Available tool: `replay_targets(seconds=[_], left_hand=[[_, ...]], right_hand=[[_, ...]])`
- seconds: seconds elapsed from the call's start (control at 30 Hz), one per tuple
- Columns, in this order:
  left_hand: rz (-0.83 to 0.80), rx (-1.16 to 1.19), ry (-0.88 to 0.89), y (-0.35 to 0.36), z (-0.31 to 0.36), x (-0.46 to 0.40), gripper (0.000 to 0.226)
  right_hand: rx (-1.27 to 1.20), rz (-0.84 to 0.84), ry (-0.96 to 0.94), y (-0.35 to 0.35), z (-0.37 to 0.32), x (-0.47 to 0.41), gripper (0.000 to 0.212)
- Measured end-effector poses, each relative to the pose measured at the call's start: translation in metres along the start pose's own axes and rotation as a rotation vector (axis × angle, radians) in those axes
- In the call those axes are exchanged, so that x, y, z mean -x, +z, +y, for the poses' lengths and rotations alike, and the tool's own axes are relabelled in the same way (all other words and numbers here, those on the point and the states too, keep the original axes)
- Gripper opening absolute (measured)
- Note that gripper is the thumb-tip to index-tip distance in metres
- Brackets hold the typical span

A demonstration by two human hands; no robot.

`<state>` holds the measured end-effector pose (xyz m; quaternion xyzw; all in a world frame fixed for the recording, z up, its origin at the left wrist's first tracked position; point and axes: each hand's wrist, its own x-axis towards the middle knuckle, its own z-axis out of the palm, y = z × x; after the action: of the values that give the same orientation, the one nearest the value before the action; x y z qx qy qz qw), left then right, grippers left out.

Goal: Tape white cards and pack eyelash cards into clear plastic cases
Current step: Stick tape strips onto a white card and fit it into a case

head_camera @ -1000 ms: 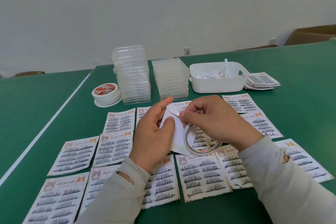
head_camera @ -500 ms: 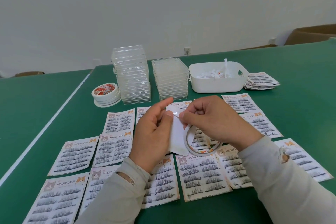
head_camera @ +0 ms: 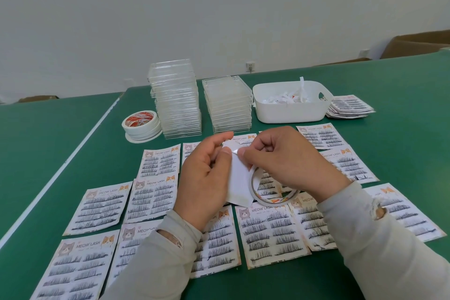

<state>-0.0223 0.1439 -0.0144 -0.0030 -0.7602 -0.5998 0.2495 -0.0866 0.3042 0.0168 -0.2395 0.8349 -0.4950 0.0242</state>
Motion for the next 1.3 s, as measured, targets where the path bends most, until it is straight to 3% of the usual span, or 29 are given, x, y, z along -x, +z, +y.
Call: replay_targets(seconds=[0.47,0.6,0.83,0.9,1.0,1.07,1.17,1.3], left_hand=[[0.006,0.053,-0.016,0.0,0.004,0.003,0.035],[0.006,0.06,-0.025,-0.002,0.004,0.001,0.021],[0.045,-0.003,0.065,-0.004,0.004,-0.001,0.018],[0.033,0.063,0.022,-0.003,0.006,-0.001,0.016],[-0.08,0.276,-0.208,-0.002,0.009,-0.003,0.022],[-0.132,0.209,-0.259,-0.004,0.007,-0.003,0.019],[-0.069,0.04,-0.103,-0.007,0.005,-0.004,0.022],[0.063,0.058,-0.048,-0.014,0.008,-0.007,0.022]], right_hand=[[0.11,0.04,0.041,0.002,-0.003,0.001,0.036],[0.155,0.039,0.022,0.004,-0.006,0.003,0.039],[0.158,0.036,0.0,0.003,-0.009,0.003,0.034],[0.156,0.041,0.003,0.001,-0.009,0.003,0.035],[0.183,0.056,-0.019,0.001,-0.011,0.004,0.036],[0.262,0.057,-0.031,0.001,-0.013,0.006,0.036],[0.203,0.039,-0.035,-0.001,-0.016,0.006,0.032],[0.093,0.049,-0.005,-0.009,-0.013,0.006,0.029]])
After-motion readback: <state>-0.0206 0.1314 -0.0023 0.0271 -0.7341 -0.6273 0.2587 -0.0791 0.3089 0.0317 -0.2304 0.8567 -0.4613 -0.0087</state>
